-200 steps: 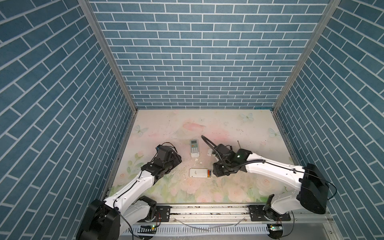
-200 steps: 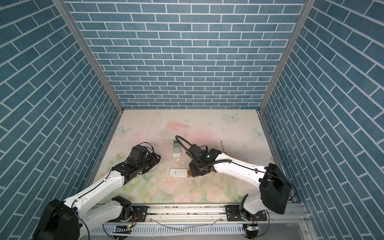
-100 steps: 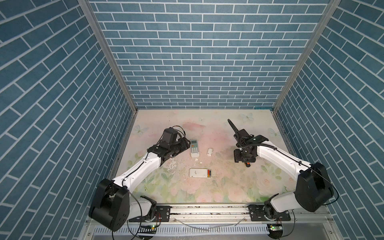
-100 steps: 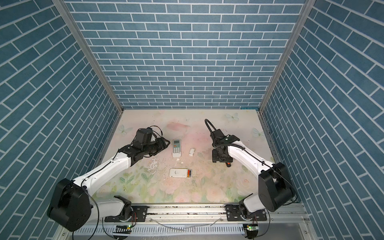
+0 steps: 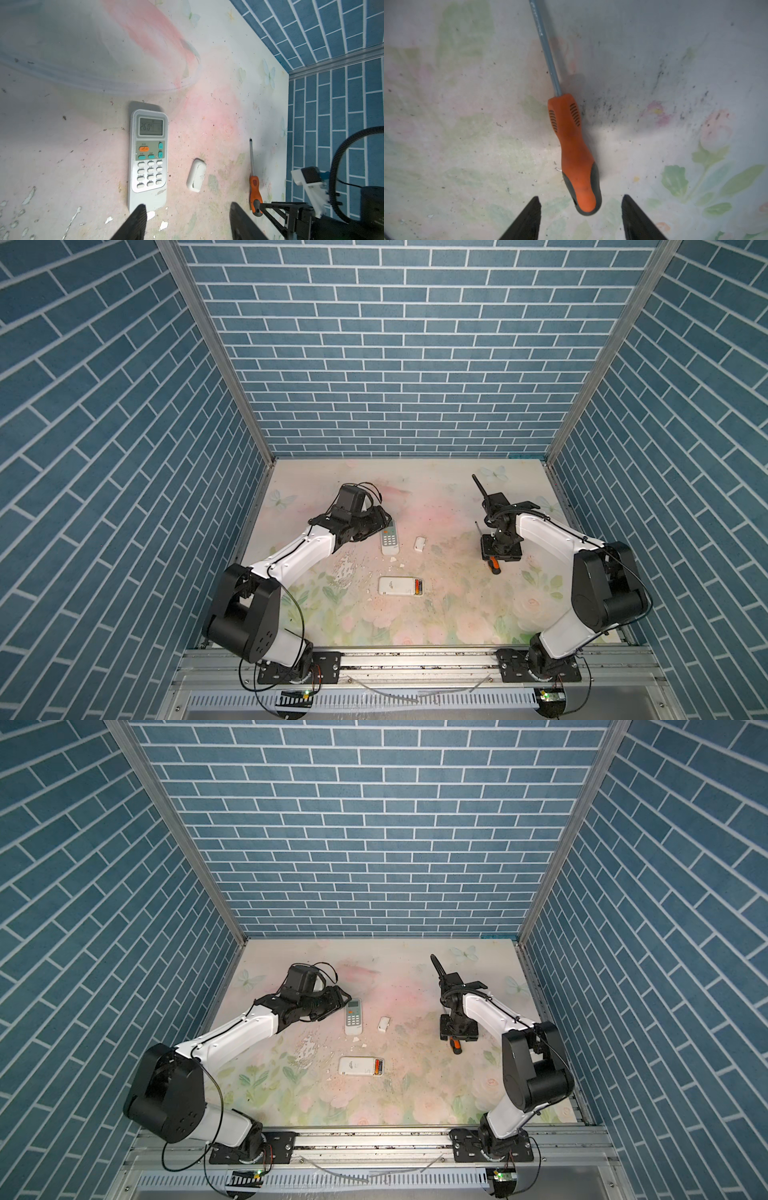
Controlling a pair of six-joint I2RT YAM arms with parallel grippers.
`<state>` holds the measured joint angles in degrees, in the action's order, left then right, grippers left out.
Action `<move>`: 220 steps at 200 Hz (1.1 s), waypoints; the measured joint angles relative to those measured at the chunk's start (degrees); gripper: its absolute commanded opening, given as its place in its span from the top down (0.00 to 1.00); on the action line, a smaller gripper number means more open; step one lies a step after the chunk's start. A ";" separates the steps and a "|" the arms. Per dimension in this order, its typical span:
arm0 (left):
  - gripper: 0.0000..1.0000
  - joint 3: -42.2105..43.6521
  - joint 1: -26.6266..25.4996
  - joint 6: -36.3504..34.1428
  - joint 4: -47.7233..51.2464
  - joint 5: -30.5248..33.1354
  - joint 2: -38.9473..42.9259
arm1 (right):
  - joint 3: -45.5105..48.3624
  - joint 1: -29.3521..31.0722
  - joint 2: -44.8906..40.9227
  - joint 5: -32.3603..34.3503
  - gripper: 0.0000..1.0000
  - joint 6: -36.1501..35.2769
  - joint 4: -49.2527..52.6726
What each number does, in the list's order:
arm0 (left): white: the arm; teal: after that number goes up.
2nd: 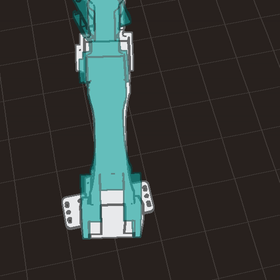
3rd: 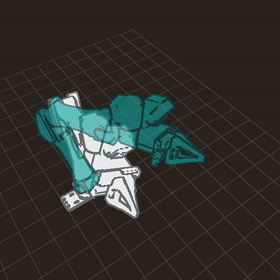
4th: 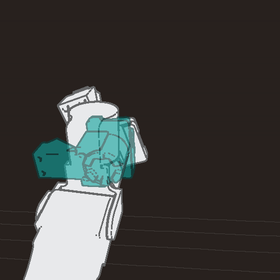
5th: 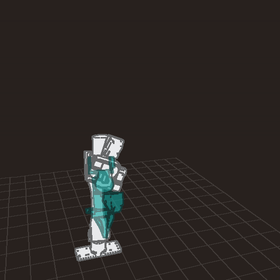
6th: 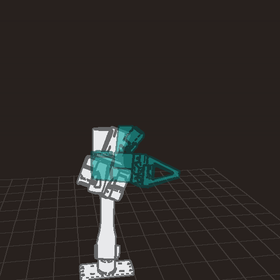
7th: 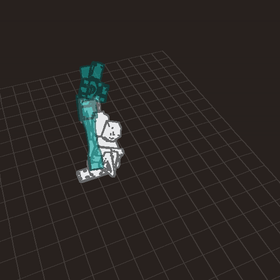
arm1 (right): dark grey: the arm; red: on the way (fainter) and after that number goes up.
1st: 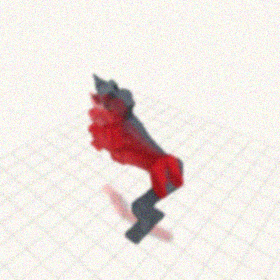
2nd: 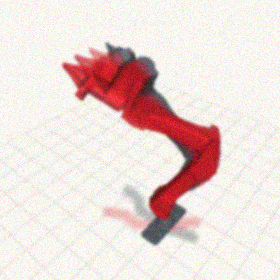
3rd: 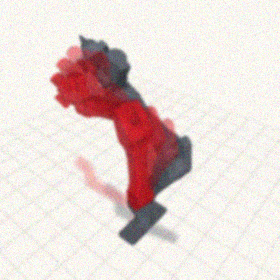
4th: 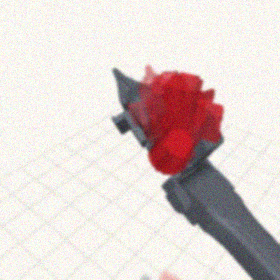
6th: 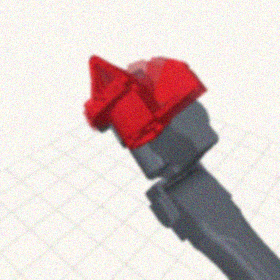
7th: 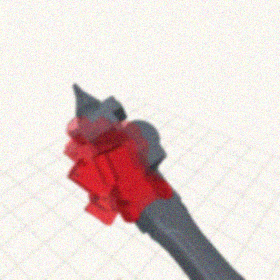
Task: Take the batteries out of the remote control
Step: 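Grasp the orange-handled screwdriver with the right gripper while the left arm moves forward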
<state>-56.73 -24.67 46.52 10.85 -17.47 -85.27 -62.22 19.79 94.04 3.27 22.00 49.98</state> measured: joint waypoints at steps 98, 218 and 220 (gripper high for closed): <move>0.38 -4.26 -4.11 0.09 0.22 0.02 -5.20 | 0.26 -1.97 5.75 -4.96 0.52 -2.34 -4.87; 0.38 -7.63 -5.92 1.31 -1.38 -2.34 -10.32 | 1.97 -1.97 5.73 -6.32 0.91 -2.80 -5.66; 0.38 -7.63 -5.92 1.42 -1.51 -2.43 -10.36 | 1.97 -1.97 5.70 -6.34 0.92 -2.82 -5.68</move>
<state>-64.36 -30.59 47.94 9.34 -19.90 -95.64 -60.25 17.82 99.74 -3.07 19.18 44.29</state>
